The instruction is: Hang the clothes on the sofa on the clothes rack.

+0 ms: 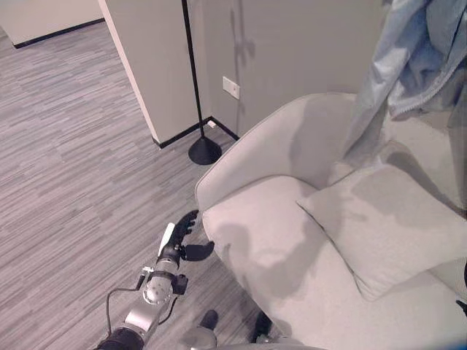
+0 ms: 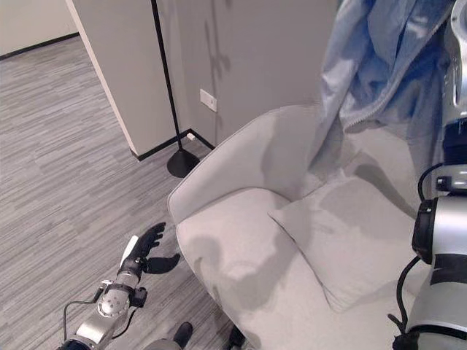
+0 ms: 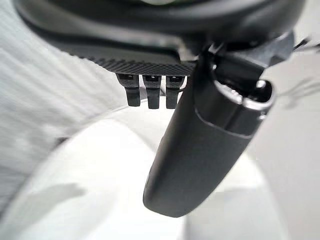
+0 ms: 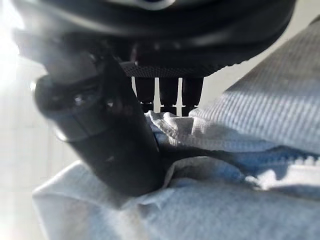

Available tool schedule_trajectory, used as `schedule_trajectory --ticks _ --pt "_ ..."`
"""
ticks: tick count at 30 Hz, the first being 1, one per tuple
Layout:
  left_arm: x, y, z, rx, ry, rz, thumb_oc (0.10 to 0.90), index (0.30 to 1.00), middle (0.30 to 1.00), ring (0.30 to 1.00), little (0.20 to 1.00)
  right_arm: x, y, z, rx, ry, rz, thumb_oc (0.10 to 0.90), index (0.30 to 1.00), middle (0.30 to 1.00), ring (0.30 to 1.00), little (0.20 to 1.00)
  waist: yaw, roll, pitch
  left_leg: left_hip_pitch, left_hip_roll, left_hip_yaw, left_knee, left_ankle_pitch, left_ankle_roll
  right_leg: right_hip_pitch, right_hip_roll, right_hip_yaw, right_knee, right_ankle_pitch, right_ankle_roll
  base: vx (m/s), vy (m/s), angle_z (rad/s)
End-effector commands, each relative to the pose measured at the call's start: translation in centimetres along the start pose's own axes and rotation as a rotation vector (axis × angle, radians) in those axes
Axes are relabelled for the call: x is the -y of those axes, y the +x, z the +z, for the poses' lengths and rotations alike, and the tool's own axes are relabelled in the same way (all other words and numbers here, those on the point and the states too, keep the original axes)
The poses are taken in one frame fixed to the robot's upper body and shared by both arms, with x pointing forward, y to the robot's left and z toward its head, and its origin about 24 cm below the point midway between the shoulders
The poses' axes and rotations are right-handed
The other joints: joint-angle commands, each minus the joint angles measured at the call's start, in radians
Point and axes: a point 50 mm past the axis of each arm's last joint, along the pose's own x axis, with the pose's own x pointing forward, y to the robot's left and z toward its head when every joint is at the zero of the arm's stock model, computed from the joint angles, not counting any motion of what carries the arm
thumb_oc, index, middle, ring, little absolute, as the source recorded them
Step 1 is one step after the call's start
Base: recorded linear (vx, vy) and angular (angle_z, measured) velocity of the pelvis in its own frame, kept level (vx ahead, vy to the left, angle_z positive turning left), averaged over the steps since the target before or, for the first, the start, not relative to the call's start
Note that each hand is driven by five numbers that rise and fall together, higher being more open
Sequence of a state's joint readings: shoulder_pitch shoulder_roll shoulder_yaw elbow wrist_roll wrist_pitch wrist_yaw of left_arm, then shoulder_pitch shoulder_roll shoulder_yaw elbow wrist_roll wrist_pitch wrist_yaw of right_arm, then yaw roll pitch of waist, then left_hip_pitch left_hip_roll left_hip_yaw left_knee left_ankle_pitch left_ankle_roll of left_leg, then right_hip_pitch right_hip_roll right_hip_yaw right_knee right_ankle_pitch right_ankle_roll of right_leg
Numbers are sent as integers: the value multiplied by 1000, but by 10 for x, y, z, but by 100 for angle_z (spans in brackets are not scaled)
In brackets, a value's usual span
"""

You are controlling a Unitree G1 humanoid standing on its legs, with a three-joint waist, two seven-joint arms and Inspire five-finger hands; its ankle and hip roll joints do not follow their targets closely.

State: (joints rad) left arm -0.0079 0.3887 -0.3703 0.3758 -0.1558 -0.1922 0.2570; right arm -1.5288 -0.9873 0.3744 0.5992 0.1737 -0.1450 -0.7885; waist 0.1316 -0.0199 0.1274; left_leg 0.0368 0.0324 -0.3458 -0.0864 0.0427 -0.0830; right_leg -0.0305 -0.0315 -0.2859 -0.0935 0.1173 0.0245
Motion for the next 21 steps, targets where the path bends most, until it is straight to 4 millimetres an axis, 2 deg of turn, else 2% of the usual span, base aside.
schedule_trajectory --ticks 1,5,7,12,17,21 --pt "-33 10 55 313 15 88 800 900 900 900 900 11 35 41 144 48 -35 400 300 300 300 300 13 -104 -181 15 -6 73 -1 -74 13 95 -28 57 6 -80 75 -4 5 -5" --pt "-39 14 85 446 -21 140 800 900 900 900 900 3 49 50 114 62 -22 400 300 300 300 300 7 -109 -187 20 -7 73 -1 -73 10 99 -30 58 6 -78 75 0 0 0" --pt "-41 15 98 506 -19 168 800 900 900 900 900 -3 49 53 110 86 -11 400 300 300 300 300 3 -111 -193 23 -5 75 -1 -74 8 101 -29 59 6 -78 76 0 0 0" --pt "-39 14 112 567 -15 155 800 900 900 900 900 -10 46 54 94 123 3 400 300 300 300 300 1 -114 -203 27 -2 74 -1 -78 7 106 -28 60 6 -80 74 0 0 0" --pt "-31 10 133 646 -91 98 800 900 900 900 900 -34 27 56 55 254 47 400 300 300 300 300 3 -106 -203 37 -2 69 -1 -78 12 115 -26 63 6 -82 70 0 0 0" --pt "-24 9 143 681 -131 83 800 900 900 900 900 -51 -5 56 42 390 109 400 300 300 300 300 -3 -92 -192 48 -2 70 -1 -80 17 122 -25 69 6 -85 66 0 0 0"
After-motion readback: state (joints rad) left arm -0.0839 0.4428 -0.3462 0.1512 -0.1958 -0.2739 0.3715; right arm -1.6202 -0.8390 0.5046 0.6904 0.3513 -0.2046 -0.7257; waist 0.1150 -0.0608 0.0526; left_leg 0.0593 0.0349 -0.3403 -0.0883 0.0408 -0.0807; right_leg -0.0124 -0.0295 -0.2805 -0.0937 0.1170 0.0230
